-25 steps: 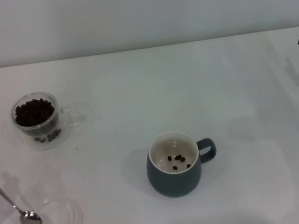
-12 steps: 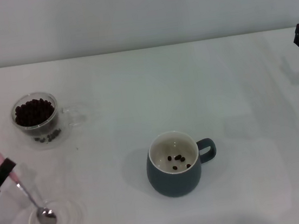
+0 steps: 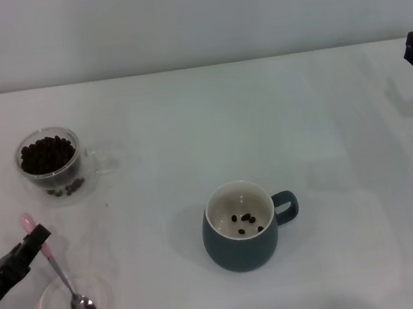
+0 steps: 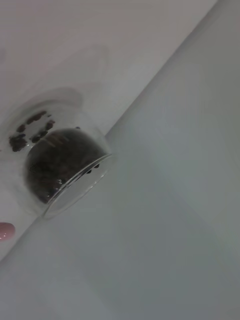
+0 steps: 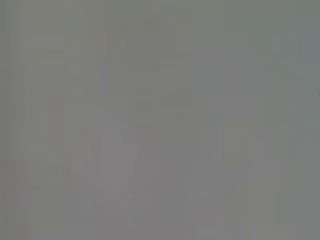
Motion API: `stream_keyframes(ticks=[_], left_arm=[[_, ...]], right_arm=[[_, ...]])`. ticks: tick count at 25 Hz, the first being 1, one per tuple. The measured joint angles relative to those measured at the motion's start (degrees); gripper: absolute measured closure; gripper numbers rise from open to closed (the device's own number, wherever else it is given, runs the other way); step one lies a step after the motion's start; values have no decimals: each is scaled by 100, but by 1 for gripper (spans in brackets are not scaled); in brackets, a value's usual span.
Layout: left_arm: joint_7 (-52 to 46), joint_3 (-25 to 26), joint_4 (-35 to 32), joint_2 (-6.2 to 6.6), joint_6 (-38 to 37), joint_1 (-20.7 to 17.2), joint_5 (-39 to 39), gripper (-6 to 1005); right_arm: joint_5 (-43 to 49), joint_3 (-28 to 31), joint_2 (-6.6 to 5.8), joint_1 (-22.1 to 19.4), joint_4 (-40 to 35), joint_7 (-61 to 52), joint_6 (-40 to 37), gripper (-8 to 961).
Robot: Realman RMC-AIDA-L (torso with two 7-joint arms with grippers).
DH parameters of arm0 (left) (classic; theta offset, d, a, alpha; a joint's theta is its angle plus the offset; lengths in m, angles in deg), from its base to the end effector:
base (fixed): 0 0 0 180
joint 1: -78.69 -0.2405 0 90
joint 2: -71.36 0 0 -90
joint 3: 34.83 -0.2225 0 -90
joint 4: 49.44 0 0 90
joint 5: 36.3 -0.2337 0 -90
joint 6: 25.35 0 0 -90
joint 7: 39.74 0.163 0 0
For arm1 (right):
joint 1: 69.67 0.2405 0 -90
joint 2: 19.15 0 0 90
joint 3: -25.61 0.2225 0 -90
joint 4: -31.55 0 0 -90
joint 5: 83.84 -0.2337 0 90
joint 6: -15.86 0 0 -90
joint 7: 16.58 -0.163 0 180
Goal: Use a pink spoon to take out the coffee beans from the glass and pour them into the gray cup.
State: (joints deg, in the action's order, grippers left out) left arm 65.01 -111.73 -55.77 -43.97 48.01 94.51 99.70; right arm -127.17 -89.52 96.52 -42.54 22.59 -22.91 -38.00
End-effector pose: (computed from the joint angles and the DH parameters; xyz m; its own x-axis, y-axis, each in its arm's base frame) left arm -0.3503 0.2691 -0.0349 0.1012 0.5208 0.8476 0.9630 -0.2653 0.0481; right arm 0.3577 0.3749 0.0273 0.7325 -0.0801 -0.6760 -0.6744 0.0495 -0.7367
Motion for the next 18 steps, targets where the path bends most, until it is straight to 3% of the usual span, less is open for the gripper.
stream_keyframes(ticks=[11, 18], left_arm=[[497, 0, 7, -126, -50, 9, 0, 832], [533, 33, 11, -139, -89, -8, 11, 688]], right_arm=[[0, 0, 0, 29, 0, 0, -4, 79], [0, 0, -8, 29, 0, 0, -18, 79]])
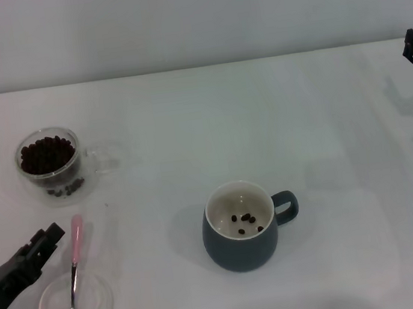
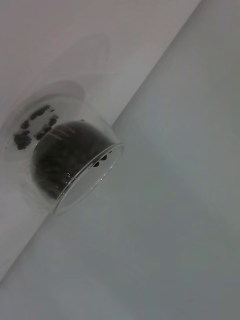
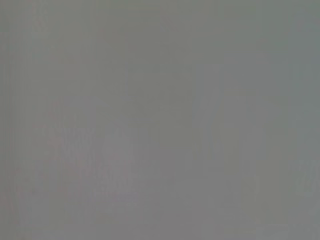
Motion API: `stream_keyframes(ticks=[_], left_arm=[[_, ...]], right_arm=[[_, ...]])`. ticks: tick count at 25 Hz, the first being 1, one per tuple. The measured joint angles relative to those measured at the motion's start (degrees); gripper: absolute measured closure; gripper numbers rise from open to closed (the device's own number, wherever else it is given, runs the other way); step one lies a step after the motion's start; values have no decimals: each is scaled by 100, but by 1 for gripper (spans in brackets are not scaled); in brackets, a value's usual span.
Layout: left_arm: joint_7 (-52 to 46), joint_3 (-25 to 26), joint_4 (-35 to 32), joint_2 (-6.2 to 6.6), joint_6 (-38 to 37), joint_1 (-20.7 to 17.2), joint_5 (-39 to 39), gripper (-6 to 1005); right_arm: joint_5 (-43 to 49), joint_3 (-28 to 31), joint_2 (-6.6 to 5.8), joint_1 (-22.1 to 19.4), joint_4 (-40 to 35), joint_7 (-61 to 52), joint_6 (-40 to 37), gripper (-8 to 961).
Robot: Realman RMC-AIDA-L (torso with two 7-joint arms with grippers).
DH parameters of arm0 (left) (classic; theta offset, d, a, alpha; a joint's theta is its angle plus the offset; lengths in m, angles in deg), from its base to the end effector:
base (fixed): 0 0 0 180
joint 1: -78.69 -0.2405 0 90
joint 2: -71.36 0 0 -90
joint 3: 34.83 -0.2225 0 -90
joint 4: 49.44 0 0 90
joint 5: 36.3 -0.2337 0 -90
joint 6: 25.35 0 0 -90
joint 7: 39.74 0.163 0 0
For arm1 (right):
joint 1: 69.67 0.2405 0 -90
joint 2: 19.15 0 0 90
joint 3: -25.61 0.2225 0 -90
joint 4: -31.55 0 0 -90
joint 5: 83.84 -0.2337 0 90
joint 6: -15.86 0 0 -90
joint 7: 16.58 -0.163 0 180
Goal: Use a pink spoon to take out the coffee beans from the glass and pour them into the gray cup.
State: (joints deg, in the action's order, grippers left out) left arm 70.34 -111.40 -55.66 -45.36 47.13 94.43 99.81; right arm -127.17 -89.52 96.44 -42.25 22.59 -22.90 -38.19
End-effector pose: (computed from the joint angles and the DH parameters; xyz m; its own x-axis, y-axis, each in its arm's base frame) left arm -0.3472 0.2673 -0.0446 0.1666 0.5001 0.8498 0.9555 -0.2948 -0.0138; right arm 0.3557 0.3769 0.0283 0.7341 -0.0727 -0.6751 -0.6737 0.0462 -0.7376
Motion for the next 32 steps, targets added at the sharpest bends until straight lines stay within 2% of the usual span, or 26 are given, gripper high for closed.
stream_keyframes(ticks=[9, 12, 15, 17, 21, 25, 29, 32], left_arm=[[258, 20, -12, -7, -115, -18, 308, 543], [673, 21, -12, -13, -78, -100, 703, 428], [1099, 20, -12, -77, -10, -180, 1089, 313], [1491, 19, -11, -119, 40, -234, 1423, 131], [2719, 19, -11, -206, 145, -340, 2293, 131], [3943, 20, 13, -231, 100, -309, 2919, 132], [4817, 134, 22, -236, -50, -175, 3140, 134], [5124, 468, 22, -233, -88, -50, 3151, 138]], right_arm=[[0, 0, -9, -25, 22, 0, -2, 79], [0, 0, -9, -39, 27, 0, -2, 79], [0, 0, -7, -47, 23, 0, -3, 79], [0, 0, -6, -52, 18, 0, -1, 79], [0, 0, 2, -53, 17, 0, 5, 79], [0, -2, 6, -50, 13, 21, 7, 79], [0, -14, 24, -1, 1, 571, 17, 79], [0, -16, 55, -13, -25, 1072, 27, 79]])
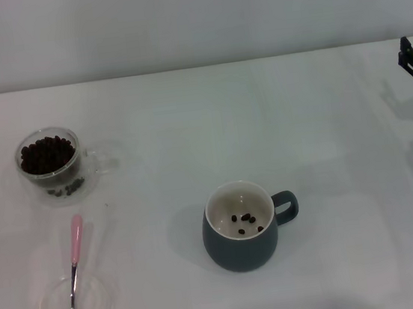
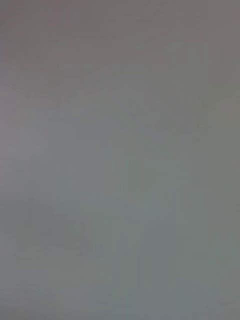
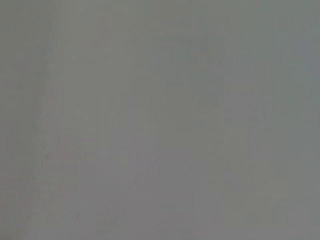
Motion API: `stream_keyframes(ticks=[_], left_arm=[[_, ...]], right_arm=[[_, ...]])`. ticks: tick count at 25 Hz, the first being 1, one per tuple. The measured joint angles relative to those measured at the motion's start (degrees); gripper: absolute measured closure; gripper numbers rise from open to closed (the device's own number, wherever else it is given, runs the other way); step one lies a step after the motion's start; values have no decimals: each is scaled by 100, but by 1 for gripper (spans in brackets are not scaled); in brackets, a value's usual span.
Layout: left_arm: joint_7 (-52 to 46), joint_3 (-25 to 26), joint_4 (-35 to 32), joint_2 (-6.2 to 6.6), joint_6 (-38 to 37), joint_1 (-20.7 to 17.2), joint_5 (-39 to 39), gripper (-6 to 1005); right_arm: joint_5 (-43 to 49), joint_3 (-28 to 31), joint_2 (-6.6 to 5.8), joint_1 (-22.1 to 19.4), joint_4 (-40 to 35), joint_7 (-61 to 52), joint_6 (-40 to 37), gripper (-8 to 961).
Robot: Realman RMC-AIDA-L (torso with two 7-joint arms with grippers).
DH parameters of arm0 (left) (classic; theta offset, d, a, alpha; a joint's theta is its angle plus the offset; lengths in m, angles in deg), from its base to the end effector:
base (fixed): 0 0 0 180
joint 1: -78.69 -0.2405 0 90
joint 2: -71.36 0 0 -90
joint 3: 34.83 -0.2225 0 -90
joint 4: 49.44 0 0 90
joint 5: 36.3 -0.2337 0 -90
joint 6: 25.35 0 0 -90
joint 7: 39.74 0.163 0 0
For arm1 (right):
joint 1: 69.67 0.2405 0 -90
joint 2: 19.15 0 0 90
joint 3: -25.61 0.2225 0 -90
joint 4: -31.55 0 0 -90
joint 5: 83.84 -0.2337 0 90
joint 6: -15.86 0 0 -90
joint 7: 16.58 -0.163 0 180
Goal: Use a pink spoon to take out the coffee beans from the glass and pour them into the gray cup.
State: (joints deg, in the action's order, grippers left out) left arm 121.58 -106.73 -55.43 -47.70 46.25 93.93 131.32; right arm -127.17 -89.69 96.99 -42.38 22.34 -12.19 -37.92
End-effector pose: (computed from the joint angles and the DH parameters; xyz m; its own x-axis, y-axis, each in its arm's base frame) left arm -0.3773 0.2908 0.0237 0.6822 -0.0049 0.7311 0.7308 -0.0277 -0.6821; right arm 0.3538 0.3757 0.0224 0.8412 -0.0858 -0.5339 -0.5339 0.0249 -0.8452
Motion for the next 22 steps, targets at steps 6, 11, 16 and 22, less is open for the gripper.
stream_keyframes(ticks=[6, 11, 16, 22], left_arm=[[39, 453, -51, 39, 31, 61, 3, 138], [47, 601, -100, 37, 15, 95, -10, 137], [50, 594, -107, 44, -154, 144, -137, 135], [60, 592, -119, 52, -332, 206, -288, 135]], right_arm=[[-3, -71, 8, -52, -125, 290, 155, 79], [-52, -50, 6, -66, -182, 211, 318, 79], [-32, -60, 5, -136, -386, 211, 224, 79], [-19, -248, 4, -177, -516, 204, 214, 79]])
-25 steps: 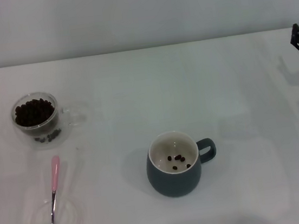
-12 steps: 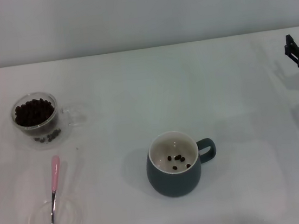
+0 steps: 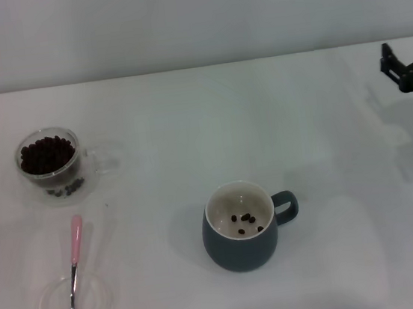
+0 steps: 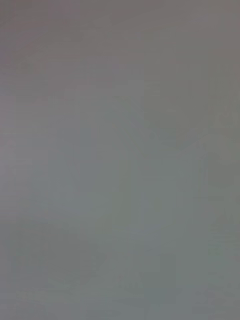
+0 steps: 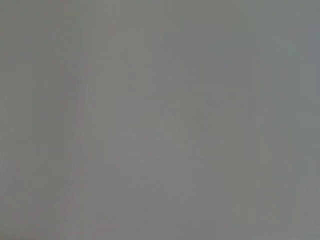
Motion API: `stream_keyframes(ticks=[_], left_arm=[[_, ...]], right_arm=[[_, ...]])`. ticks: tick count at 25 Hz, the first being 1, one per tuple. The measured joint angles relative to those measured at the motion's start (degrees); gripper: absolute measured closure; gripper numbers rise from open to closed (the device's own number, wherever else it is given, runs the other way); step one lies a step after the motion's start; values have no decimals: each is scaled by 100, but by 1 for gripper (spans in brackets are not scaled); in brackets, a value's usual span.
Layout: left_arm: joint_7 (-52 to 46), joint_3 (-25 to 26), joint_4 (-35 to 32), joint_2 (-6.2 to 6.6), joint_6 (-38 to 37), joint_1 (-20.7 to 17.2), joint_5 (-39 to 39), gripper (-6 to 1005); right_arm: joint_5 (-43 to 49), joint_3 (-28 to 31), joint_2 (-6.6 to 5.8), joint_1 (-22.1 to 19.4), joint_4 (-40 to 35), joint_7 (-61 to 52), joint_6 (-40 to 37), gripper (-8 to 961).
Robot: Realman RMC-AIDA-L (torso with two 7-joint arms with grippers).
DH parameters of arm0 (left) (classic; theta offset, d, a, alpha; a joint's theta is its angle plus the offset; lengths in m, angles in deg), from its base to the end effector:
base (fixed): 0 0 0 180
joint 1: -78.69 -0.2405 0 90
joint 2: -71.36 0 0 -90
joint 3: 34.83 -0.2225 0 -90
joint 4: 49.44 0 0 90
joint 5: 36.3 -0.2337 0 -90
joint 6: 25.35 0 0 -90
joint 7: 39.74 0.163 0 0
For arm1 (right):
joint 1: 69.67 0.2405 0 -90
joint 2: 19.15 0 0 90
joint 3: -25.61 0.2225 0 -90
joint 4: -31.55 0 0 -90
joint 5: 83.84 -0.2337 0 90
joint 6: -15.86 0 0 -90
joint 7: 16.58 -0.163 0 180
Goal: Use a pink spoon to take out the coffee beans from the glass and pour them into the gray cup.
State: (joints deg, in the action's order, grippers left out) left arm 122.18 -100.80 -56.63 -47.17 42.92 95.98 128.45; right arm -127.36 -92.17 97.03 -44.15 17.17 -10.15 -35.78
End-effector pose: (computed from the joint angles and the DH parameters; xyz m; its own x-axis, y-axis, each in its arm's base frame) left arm -0.3790 0.3088 0.0367 0.6943 -0.0103 0.7196 0.7196 0.0134 -0.6942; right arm 0.3396 0.3771 0.0069 0.8429 -0.0832 -0.5317 -0.5353 -0.0291 -0.8441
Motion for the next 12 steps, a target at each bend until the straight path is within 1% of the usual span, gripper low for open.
stream_keyframes(ticks=[8, 12], left_arm=[[7, 38, -68, 4, -39, -8, -311, 135], [12, 43, -100, 55, -114, 29, -321, 135]], right_arm=[[1, -122, 0, 39, -54, -27, -2, 79], [1, -308, 1, -6, -104, -173, 26, 79]])
